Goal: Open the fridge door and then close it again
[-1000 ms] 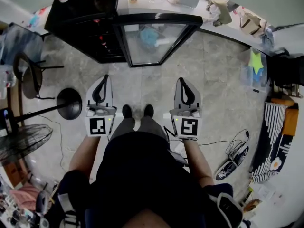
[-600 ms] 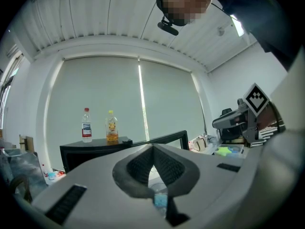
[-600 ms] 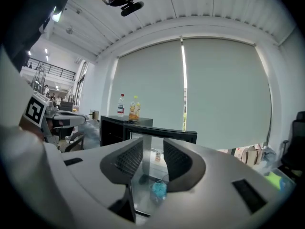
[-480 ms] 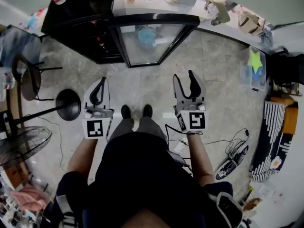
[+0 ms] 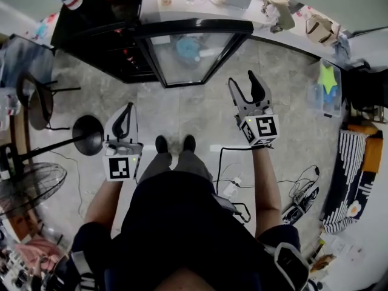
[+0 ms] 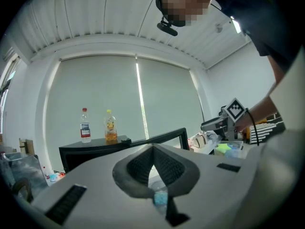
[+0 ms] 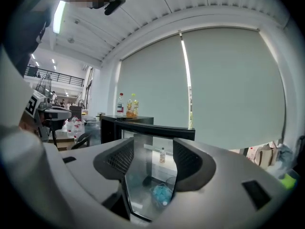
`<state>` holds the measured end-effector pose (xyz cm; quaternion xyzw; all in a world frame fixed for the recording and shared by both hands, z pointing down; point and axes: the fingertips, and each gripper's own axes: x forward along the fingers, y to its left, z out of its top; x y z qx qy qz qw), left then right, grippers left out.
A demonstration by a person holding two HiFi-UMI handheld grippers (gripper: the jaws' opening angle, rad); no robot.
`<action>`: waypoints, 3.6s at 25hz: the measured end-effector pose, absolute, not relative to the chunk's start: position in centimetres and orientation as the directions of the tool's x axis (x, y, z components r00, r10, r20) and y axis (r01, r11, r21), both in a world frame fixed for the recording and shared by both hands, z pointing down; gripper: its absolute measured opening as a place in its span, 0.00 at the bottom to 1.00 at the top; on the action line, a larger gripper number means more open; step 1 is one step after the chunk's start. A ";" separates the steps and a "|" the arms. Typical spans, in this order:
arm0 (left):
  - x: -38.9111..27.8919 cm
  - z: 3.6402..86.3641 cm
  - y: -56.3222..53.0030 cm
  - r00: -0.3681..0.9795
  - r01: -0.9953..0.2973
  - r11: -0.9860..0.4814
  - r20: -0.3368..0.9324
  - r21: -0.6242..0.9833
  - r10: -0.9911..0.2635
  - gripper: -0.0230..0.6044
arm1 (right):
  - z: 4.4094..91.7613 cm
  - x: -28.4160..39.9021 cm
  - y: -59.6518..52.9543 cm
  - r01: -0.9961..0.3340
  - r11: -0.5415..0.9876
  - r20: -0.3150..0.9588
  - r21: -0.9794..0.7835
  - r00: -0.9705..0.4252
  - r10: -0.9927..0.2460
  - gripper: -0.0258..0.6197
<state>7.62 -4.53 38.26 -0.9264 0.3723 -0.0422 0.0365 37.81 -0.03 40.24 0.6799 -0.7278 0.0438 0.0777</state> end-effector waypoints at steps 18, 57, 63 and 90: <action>8.6 38.8 -4.5 0.744 -0.656 -0.747 0.074 -0.109 -0.664 0.07 | 44.6 46.0 -8.3 -0.985 0.111 0.207 0.130 -0.083 -0.975 0.47; 14.8 39.3 -5.9 0.628 -0.754 -0.640 0.121 -0.146 -0.768 0.07 | 51.2 49.5 -16.6 -0.827 0.562 0.311 0.021 -0.529 -0.790 0.42; 14.5 39.1 -6.2 0.642 -0.744 -0.652 0.112 -0.147 -0.758 0.07 | 51.2 49.0 -15.6 -0.847 0.531 0.306 0.021 -0.500 -0.810 0.42; 14.0 38.6 -4.0 0.652 -0.737 -0.659 0.097 -0.147 -0.752 0.07 | 50.9 45.4 -8.0 -0.915 0.402 0.303 0.033 -0.374 -0.876 0.41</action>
